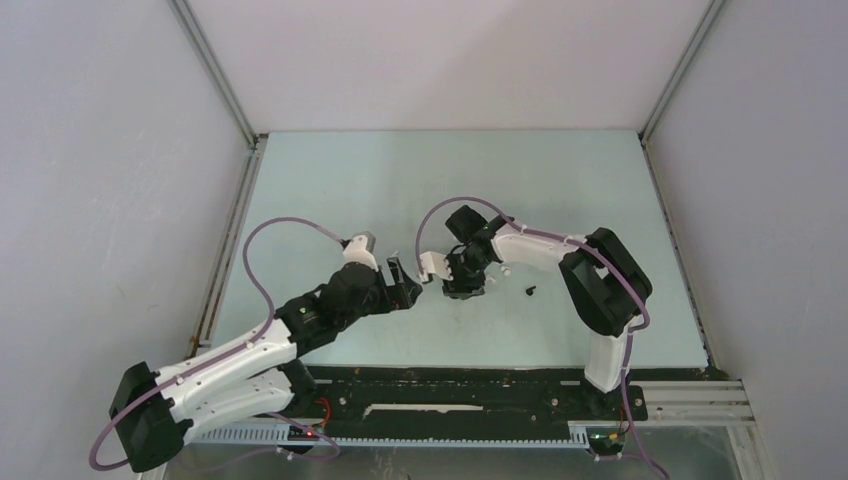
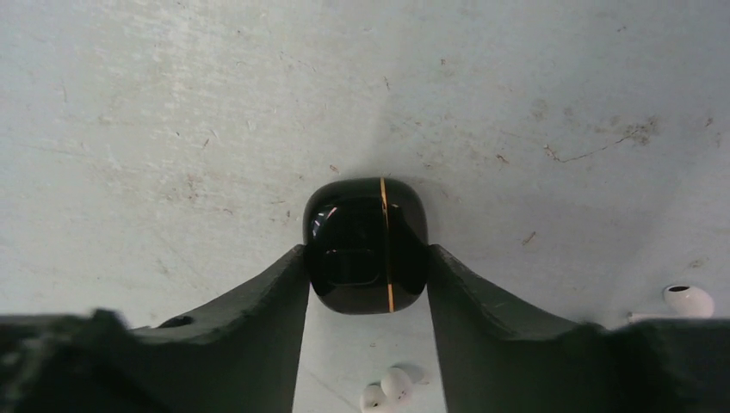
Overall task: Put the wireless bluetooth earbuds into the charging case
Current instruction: Pick up the charging case at the center of the board.
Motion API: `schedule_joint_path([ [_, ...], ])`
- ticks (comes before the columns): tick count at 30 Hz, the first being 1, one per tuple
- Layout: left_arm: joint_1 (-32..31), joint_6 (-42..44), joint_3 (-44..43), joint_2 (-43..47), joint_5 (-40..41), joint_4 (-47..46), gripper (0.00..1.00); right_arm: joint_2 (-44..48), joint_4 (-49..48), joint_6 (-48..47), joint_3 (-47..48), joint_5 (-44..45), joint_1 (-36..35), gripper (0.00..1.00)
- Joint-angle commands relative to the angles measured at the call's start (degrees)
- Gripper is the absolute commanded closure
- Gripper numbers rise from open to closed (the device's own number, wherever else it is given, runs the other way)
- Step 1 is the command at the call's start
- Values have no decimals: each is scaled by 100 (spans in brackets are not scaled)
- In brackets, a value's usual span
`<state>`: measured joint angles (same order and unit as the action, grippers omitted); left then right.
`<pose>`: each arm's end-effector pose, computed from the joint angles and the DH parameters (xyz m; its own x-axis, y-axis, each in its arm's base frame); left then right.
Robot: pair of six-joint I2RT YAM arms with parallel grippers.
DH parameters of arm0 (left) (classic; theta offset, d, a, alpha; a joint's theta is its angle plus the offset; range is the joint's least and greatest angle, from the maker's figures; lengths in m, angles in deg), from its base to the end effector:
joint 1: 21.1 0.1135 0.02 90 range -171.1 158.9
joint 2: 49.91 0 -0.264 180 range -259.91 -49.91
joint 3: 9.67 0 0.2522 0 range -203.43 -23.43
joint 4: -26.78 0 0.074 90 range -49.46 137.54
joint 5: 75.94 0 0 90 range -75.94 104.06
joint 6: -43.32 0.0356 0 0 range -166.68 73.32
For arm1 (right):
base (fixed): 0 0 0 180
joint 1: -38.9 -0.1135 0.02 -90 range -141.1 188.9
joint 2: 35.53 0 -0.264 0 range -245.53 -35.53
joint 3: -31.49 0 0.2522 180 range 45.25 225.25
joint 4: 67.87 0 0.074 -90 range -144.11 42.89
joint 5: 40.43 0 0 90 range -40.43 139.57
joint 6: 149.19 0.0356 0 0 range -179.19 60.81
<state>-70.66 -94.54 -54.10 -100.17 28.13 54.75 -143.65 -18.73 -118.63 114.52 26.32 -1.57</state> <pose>0.1313 -0.1407 0.2305 -0.6924 -0.2965 -0.6578 0.1398 0.8393 -0.5254 0.2644 0.2440 0.1548 0.2116 -0.8595 -0.4653 -0.9751 -0.2179 -0.0409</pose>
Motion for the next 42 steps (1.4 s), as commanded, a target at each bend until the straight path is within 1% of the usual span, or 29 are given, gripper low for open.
schedule_joint_path([
  [1,6,-153,101,212,251,-173,9,-52,55,-3,183,101,-99,55],
  [3,7,-158,110,270,289,-125,9,-12,62,117,183,52,-98,63],
  [6,3,-156,101,433,364,6,10,278,147,425,134,-129,26,71],
  [9,7,-179,237,714,415,-55,11,977,135,764,-107,-410,224,73],
  [12,7,-87,291,814,266,-321,12,1954,137,1114,-350,-856,452,73],
  [14,0,125,151,596,-94,-598,13,2571,146,1351,-451,-1067,535,73],
  [17,-124,316,-259,41,-799,-1086,16,3343,54,1652,-653,-997,511,71],
  [20,-384,379,-1040,-618,-1278,-1010,18,3876,-145,1901,-1010,-883,470,71],
  [22,-536,521,-1628,-1051,-1449,-759,18,4186,-308,2056,-1252,-842,444,70],
  [24,-588,553,-1951,-1372,-1730,-778,18,4410,-344,2089,-1432,-835,472,70],
  [27,-590,317,-2122,-1709,-1987,-969,21,4626,-341,2079,-1627,-794,505,70],
  [32,-598,19,-2330,-2214,-2331,-1118,29,4936,-341,2152,-1806,-809,547,70],
  [34,-603,-78,-2421,-2371,-2366,-1016,30,4985,-390,2216,-1813,-858,613,70],
  [38,-603,-154,-2383,-2427,-2278,-1037,31,5066,-445,2268,-1812,-953,660,70],
  [42,-599,-169,-2362,-2447,-2347,-1095,38,5105,-435,2287,-1812,-1006,648,69],
])
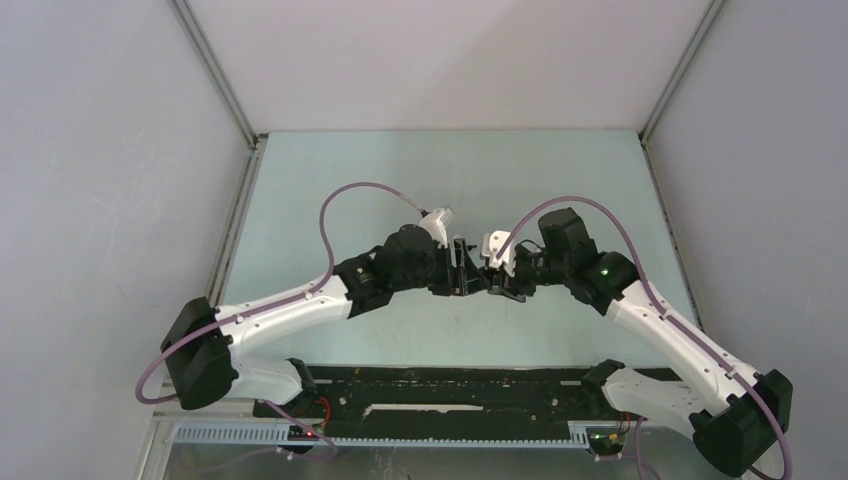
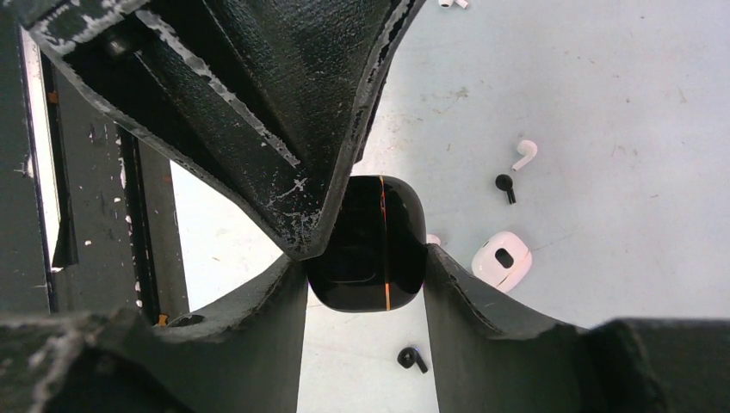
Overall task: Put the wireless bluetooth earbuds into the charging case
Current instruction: Pick up the charging case at the center of the board.
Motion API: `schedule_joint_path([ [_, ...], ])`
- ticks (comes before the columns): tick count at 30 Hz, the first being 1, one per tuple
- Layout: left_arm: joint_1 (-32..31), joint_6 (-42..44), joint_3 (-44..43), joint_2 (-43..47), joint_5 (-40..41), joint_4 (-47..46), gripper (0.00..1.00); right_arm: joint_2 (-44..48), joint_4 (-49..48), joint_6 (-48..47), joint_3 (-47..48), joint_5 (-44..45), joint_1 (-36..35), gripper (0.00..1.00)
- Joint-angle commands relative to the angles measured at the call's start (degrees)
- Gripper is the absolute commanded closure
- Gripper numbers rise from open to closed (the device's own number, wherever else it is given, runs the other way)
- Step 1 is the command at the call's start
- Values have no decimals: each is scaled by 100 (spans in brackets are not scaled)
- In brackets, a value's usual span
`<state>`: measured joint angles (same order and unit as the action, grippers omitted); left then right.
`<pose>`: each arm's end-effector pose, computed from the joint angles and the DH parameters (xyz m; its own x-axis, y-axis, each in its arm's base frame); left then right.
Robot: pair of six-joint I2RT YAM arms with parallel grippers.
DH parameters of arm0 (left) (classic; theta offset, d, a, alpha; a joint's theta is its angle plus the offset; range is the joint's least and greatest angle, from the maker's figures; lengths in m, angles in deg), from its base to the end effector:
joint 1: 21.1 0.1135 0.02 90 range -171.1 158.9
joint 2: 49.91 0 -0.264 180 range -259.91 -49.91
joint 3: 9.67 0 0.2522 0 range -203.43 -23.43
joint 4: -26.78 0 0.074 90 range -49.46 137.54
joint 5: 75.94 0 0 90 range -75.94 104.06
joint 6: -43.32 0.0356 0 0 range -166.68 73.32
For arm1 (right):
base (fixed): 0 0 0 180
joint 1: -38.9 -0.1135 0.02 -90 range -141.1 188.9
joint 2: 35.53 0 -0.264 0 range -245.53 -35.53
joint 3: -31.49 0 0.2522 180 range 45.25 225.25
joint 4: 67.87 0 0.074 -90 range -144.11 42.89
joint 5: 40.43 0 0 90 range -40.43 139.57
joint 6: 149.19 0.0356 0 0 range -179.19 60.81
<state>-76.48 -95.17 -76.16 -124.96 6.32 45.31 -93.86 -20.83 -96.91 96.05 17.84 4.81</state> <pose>0.1657 -0.2484 0.2813 -0.8331 -0.0993 -0.5441 0.3918 0.5883 -0.7073 0.1643 0.1338 0.2974 0.0652 -0.5842 -0.8090 -0.9690 0.1566 -0.1912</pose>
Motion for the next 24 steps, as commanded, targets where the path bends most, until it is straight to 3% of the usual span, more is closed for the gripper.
schedule_joint_path([
  [1,-17,-120,-134,32,-196,-208,40,140,-233,115,35,-156,7,69],
  [9,-17,-232,-29,3,-423,-621,56,207,-243,151,35,-94,-12,69],
  [15,-17,-205,-129,-167,-525,-611,57,180,-264,111,35,-53,-80,68],
  [21,-17,-170,-219,-351,-733,-646,66,148,-283,115,35,5,-90,68],
  [24,-18,15,-226,-334,-740,-566,74,166,-257,136,35,-20,-71,61],
])
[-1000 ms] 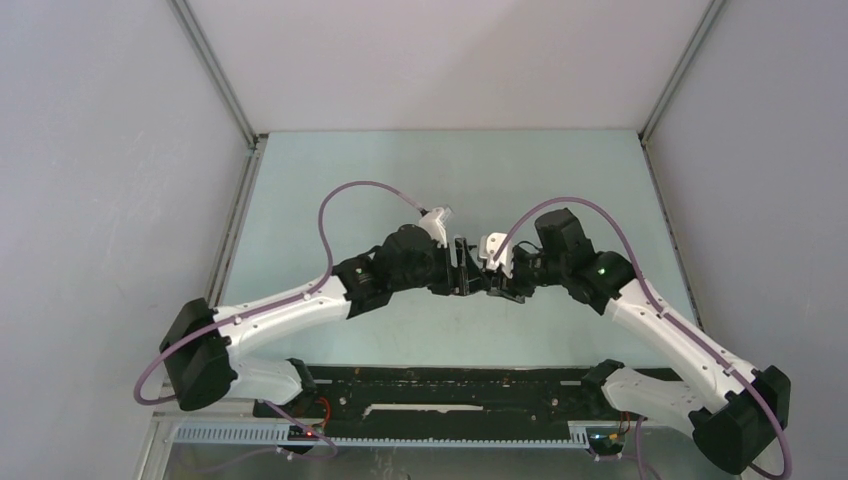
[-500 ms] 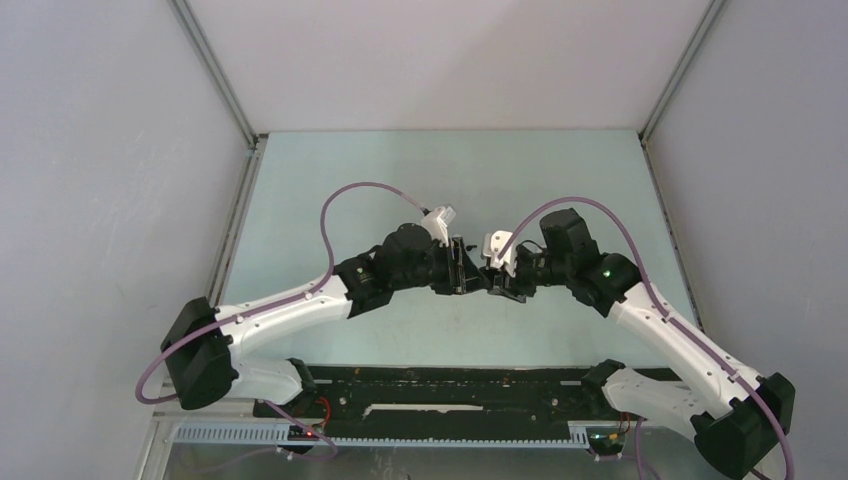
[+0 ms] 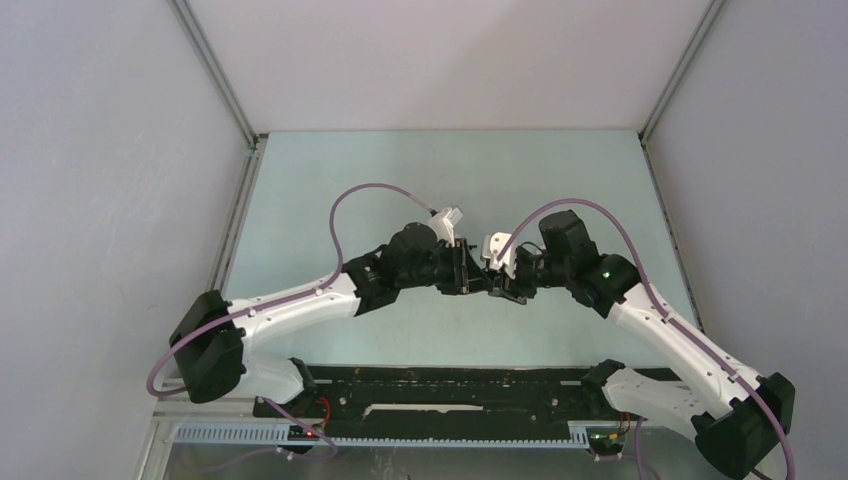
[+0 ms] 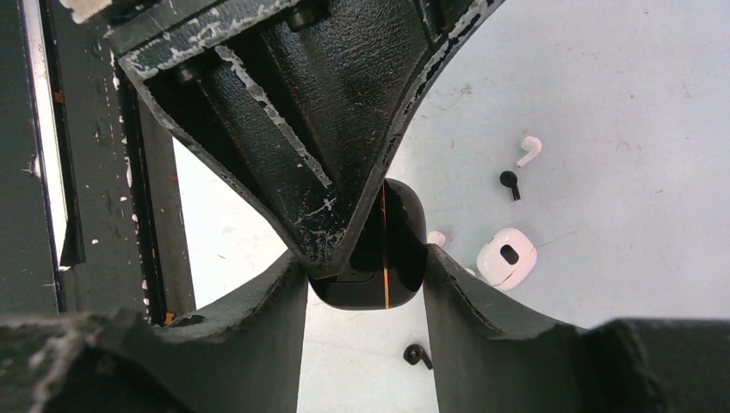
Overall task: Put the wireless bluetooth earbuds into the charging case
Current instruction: Pick up the charging case at the center of the board, then open the charging case.
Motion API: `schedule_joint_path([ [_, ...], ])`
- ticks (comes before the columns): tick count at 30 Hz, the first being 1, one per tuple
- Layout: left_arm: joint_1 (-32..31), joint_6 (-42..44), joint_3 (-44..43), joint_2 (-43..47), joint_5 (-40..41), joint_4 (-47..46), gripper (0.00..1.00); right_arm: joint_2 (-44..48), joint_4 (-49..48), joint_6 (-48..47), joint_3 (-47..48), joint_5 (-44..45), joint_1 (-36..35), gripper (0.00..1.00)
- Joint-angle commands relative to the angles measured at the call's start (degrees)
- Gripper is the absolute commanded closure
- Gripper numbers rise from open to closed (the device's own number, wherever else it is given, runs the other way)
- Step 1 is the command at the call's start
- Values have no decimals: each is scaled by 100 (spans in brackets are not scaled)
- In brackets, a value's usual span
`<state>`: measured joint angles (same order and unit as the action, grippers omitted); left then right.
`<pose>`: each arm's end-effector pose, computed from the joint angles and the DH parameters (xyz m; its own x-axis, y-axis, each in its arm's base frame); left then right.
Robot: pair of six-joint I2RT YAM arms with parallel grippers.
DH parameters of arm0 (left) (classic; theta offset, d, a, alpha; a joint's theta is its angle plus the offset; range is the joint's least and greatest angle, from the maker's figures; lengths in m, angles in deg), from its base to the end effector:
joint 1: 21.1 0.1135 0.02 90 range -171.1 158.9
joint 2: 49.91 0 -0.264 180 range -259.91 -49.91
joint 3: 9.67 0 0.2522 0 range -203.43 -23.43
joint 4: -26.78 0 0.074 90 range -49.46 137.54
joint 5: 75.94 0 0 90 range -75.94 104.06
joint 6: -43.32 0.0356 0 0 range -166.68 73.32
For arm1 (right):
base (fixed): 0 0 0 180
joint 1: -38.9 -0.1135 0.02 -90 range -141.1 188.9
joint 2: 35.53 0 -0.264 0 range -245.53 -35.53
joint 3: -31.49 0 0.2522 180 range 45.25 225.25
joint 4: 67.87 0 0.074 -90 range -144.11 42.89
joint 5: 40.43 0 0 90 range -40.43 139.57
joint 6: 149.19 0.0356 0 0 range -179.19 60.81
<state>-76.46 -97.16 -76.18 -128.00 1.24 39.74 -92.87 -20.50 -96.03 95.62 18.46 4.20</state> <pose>0.1705 -0.2608 0.2760 -0.8576 -0.0820 -0.5078 0.4014 0.5106 -0.7604 0.1600 0.1331 0.2976 0.0577 -0.5845 -0.8094 -0.9689 0.1625 -0.1864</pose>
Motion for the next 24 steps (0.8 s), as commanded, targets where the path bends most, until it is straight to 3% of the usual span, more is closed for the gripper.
schedule_joint_path([
  [1,-20,330,-210,-5,-226,7,78,83,-228,75,109,-208,33,54],
  [5,-19,1062,221,230,-222,-388,89,138,679,10,484,-1583,519,34],
  [8,-34,1608,768,459,-350,-951,97,134,1548,-164,868,-2386,955,28],
  [13,-388,3008,1735,1156,-389,-2230,97,-31,2958,-550,1447,-3156,1513,30],
  [18,-605,4144,2535,1621,-553,-3503,93,-199,3335,-733,1328,-2968,1506,44],
  [24,-669,4658,2407,1602,-1047,-3392,93,-124,3050,-448,984,-2759,1206,47],
])
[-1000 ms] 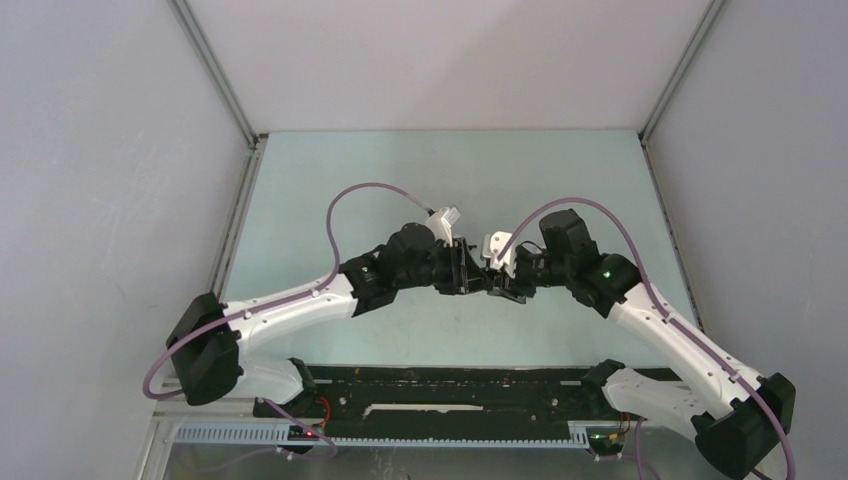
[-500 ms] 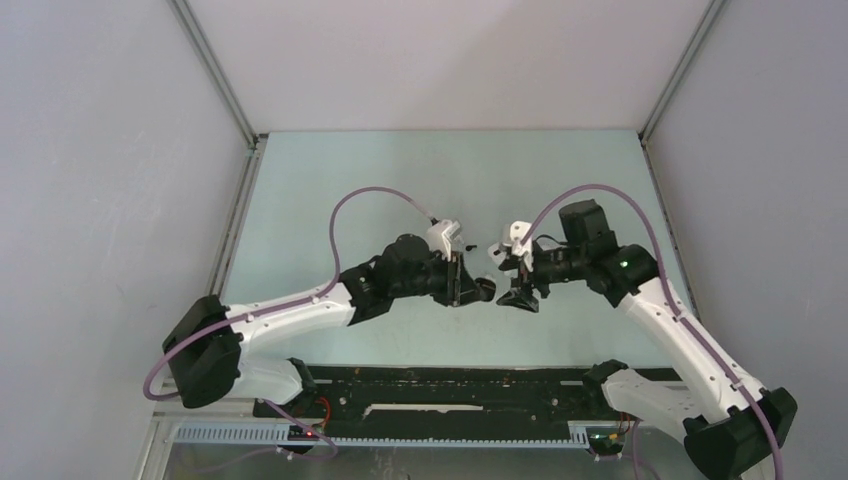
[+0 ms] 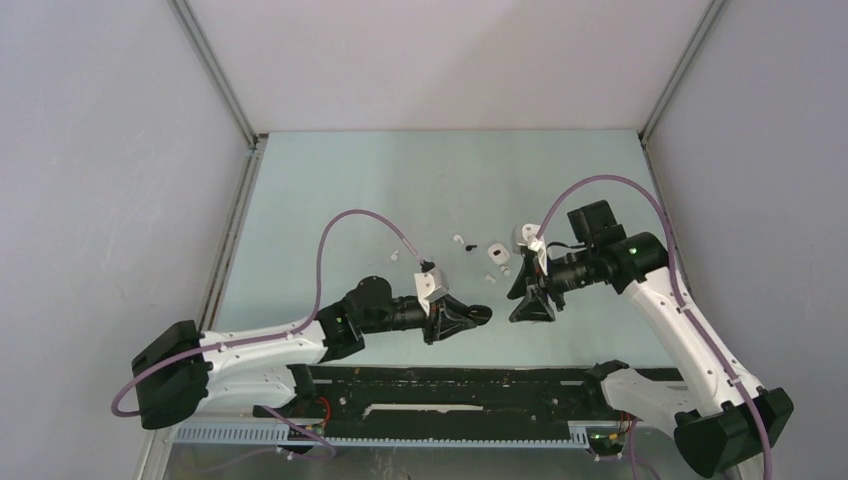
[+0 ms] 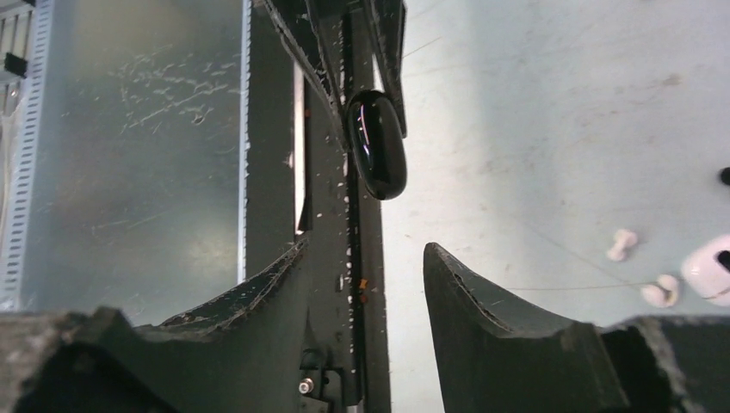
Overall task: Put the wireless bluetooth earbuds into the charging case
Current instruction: Open the charging case.
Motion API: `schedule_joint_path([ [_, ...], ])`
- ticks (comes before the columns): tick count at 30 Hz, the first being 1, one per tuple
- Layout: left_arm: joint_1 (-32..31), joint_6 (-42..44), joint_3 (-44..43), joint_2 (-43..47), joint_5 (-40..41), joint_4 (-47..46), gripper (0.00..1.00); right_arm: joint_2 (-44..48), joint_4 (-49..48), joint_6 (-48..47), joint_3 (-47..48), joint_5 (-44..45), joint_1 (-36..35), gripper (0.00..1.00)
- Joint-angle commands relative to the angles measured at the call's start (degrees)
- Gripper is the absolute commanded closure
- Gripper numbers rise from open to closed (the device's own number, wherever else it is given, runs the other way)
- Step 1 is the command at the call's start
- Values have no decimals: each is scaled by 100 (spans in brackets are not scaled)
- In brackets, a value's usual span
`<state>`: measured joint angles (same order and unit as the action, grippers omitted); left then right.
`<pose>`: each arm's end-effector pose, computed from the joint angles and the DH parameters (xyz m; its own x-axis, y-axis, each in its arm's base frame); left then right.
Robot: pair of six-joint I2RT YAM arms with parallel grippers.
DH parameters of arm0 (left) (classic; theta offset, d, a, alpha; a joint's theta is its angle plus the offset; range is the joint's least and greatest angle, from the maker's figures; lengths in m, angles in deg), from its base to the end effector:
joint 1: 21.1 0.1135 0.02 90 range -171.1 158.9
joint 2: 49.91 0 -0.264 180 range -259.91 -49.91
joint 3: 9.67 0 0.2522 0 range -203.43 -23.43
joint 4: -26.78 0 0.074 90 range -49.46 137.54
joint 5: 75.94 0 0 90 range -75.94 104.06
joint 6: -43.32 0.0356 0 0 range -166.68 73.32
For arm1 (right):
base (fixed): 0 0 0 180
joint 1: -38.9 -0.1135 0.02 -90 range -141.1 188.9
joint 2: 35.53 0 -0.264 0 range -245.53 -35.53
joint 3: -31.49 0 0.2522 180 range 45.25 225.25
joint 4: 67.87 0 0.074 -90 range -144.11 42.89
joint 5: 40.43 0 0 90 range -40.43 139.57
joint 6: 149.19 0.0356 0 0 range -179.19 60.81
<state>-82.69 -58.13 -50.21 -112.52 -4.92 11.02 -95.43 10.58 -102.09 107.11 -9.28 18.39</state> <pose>0.1037 -0.2160 0.2413 -0.2469 0.0619 -0.9671 0.9556 0.1815 -0.2323 0.1511 0.0890 0.3281 -0.2365 -0.4644 -0.8535 -0.9685 0.0423 0.2453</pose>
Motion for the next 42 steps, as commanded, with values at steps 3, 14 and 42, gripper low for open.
schedule_joint_path([
  [3,-64,792,-270,-52,-539,-627,93,258,-471,421,-324,280,-423,47],
  [14,-143,474,-542,-637,-886,-1208,93,-47,-553,431,-328,338,-734,52],
  [42,-285,1201,-989,-1023,-348,156,48,212,-389,326,-358,1535,-1228,93],
])
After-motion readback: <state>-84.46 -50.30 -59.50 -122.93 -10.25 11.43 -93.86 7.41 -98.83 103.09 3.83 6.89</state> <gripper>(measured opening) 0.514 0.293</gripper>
